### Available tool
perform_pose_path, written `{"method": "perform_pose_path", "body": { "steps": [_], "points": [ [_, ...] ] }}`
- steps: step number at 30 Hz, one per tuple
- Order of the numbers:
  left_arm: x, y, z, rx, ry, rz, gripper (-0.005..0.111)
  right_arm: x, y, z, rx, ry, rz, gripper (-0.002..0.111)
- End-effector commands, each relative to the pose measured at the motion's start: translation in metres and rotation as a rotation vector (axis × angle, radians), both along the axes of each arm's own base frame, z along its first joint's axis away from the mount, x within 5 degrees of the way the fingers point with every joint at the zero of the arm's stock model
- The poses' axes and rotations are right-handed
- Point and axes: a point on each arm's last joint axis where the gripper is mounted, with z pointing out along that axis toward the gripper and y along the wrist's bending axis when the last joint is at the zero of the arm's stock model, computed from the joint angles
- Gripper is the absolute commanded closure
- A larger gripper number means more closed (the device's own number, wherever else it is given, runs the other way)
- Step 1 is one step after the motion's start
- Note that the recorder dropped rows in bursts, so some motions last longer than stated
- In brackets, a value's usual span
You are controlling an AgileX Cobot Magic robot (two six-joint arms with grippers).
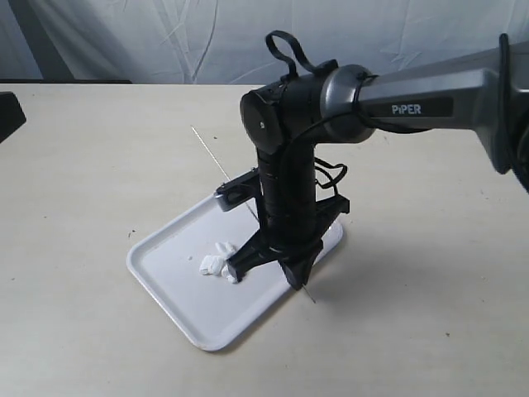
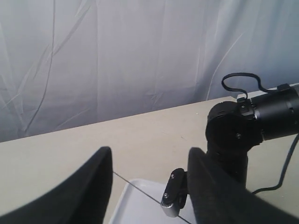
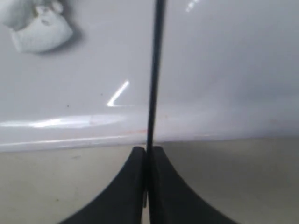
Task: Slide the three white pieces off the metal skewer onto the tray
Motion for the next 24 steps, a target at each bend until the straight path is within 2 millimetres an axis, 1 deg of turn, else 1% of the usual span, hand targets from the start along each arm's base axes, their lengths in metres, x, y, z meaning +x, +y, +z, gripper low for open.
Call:
{"method": "perform_pose_path", "body": {
  "steps": [1,10,12,15,17,20,21,24],
  "points": [
    [-0.002,-0.001,0.000,-0.010,0.003,-0.012,0.058,0.003,0.002,-0.007,0.006,0.025,-0.019,0.109],
    [-0.002,-0.001,0.000,-0.009,0.004,-0.018,0.058,0.004,0.002,-0.007,-0.003,0.016,-0.008,0.109],
    [-0.002,-0.002,0.000,-0.009,0.005,-0.024,0.058,0.005,0.003,-0.005,0.004,0.009,-0.008,0.109],
    [-0.003,-0.002,0.000,-0.009,0.007,-0.032,0.058,0.008,0.007,0.004,0.037,-0.006,-0.017,0.108],
    [-0.003,-0.002,0.000,-0.009,0.007,-0.032,0.058,0.009,0.009,0.012,0.059,-0.020,-0.020,0.102],
    [-0.003,-0.002,0.000,-0.009,0.007,-0.032,0.058,0.009,0.009,0.018,0.068,-0.034,-0.033,0.086],
    [-0.003,-0.002,0.000,-0.009,0.007,-0.032,0.058,0.009,0.009,0.019,0.068,-0.036,-0.042,0.083],
    [-0.003,-0.002,0.000,-0.009,0.007,-0.032,0.058,0.009,0.009,0.020,0.067,-0.038,-0.052,0.084]
  ]
}}
